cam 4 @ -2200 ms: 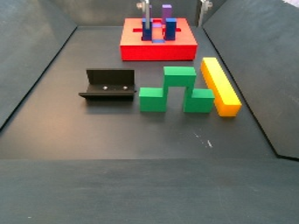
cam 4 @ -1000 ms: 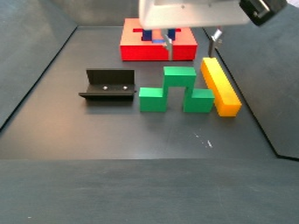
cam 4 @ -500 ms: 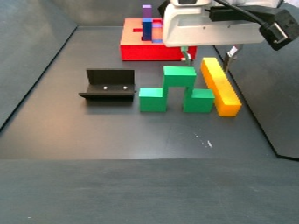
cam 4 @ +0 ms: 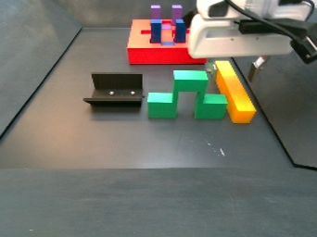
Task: Pick up the yellow object. Move up. Move to above the board. Insert the yellow object.
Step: Pick up the yellow object.
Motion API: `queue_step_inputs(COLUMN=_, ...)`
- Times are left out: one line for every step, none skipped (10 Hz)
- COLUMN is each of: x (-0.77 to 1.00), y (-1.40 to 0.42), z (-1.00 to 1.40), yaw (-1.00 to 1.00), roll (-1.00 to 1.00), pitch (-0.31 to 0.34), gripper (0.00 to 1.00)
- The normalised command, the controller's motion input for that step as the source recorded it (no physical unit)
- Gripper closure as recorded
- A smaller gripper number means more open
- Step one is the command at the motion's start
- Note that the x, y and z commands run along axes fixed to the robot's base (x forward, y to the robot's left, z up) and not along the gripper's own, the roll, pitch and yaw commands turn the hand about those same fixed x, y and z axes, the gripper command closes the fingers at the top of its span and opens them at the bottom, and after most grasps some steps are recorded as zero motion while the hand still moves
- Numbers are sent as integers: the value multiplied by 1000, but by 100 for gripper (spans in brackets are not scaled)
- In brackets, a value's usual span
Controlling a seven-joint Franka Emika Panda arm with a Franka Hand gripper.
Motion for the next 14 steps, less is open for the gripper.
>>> queue_step_inputs(x=-209, y=0, z=-137, yaw=34, roll=0, pitch=-91, gripper=0)
queue_step_inputs(x=-114, y=0, z=-129, yaw=60, roll=0, pitch=-84, gripper=0)
queue_step_inputs(x=-26, y=0, z=-94, yaw=86, roll=0, pitch=-67, gripper=0)
queue_step_inputs(x=0, y=0, z=-89, yaw=109, roll=0, pitch=-56, gripper=0)
queue_step_inputs(x=0, y=0, z=-169, yaw=109, roll=0, pitch=-63, gripper=0)
queue_step_inputs(x=20, y=0, z=-237, yaw=86, roll=0, pitch=-69, gripper=0)
queue_step_inputs(x=34, y=0, z=-277, yaw=60, roll=0, pitch=-83, gripper=0)
queue_step_inputs(x=120, y=0, z=-237, yaw=6, roll=0, pitch=-93, gripper=0)
queue_step_inputs(x=100, y=0, z=-217, yaw=9, roll=13, pitch=-77, gripper=0)
queue_step_inputs(x=31, y=0, z=-257, yaw=40, roll=43, pitch=-64, gripper=0)
queue_step_inputs(x=0, y=0, z=-289, yaw=49, roll=34, pitch=-71, gripper=0)
queue_step_inputs(x=0, y=0, z=-286, yaw=66, roll=69, pitch=-67, gripper=0)
queue_step_inputs(x=0, y=0, z=-280, yaw=54, roll=56, pitch=-70, gripper=0)
queue_step_inputs(x=-40, y=0, z=0, yaw=23, roll=1, pitch=-3, gripper=0)
